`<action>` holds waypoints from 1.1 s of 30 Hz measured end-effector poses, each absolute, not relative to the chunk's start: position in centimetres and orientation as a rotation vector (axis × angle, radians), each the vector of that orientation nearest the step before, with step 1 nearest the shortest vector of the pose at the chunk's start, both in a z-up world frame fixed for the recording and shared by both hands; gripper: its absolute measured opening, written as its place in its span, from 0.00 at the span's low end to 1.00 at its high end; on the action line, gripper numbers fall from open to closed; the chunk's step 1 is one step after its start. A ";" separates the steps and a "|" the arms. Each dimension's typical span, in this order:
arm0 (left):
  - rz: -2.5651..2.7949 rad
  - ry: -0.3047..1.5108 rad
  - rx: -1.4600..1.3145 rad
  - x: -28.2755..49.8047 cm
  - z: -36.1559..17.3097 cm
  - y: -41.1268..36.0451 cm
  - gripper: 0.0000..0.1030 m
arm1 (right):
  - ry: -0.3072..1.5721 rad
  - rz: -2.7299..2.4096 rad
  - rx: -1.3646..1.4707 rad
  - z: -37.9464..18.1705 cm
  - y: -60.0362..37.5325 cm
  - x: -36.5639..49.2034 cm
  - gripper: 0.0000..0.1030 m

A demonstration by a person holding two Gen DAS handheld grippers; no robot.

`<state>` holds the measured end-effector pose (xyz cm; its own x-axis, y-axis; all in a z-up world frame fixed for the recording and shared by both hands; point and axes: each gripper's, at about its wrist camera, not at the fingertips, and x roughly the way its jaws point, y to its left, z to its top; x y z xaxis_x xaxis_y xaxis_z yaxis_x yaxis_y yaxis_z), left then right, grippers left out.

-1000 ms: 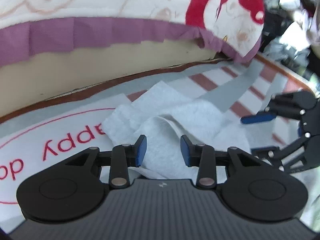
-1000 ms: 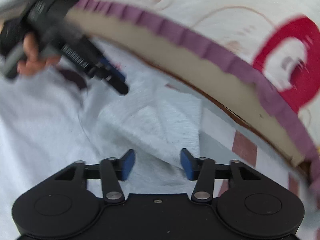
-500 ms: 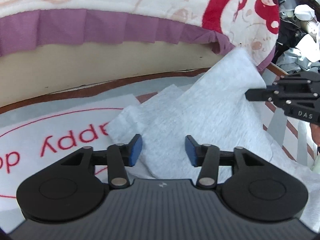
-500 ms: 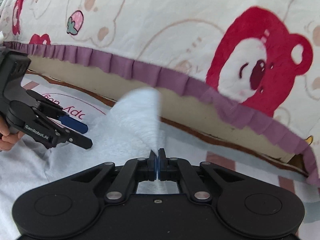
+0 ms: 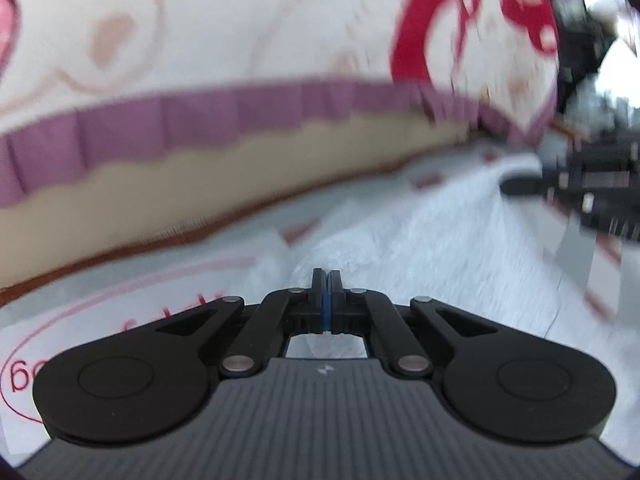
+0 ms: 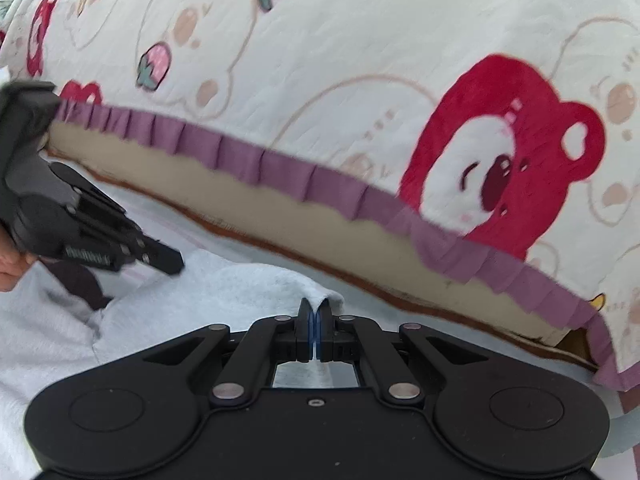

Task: Fold clothes

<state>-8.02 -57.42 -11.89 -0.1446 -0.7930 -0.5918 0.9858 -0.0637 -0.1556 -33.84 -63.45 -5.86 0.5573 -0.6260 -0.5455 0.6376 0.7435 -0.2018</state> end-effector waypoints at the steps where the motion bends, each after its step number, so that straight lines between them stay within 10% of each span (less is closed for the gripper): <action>1: -1.609 0.615 0.382 -7.6 -11.3 -57.5 0.00 | 0.626 -0.752 0.026 -5.6 -63.7 -33.7 0.00; 9: -1.410 0.637 0.465 -6.3 -14.2 -59.7 0.00 | 0.825 -0.808 0.304 -9.7 -69.7 -29.9 0.05; 12: -1.424 0.688 0.440 -5.8 -14.8 -58.9 0.02 | 0.753 -0.881 0.433 -9.5 -69.4 -33.2 0.37; 21: -1.436 0.768 0.340 -1.5 -11.5 -55.9 0.05 | 0.789 -0.886 0.598 -9.1 -65.1 -41.4 0.45; 25: -1.298 0.777 0.367 2.7 -11.0 -50.1 0.36 | 0.824 -0.899 0.568 -10.5 -63.3 -41.1 0.54; 33: -1.021 0.785 0.415 11.1 -10.1 -38.6 0.45 | 0.800 -0.979 0.568 -12.6 -62.6 -38.5 0.56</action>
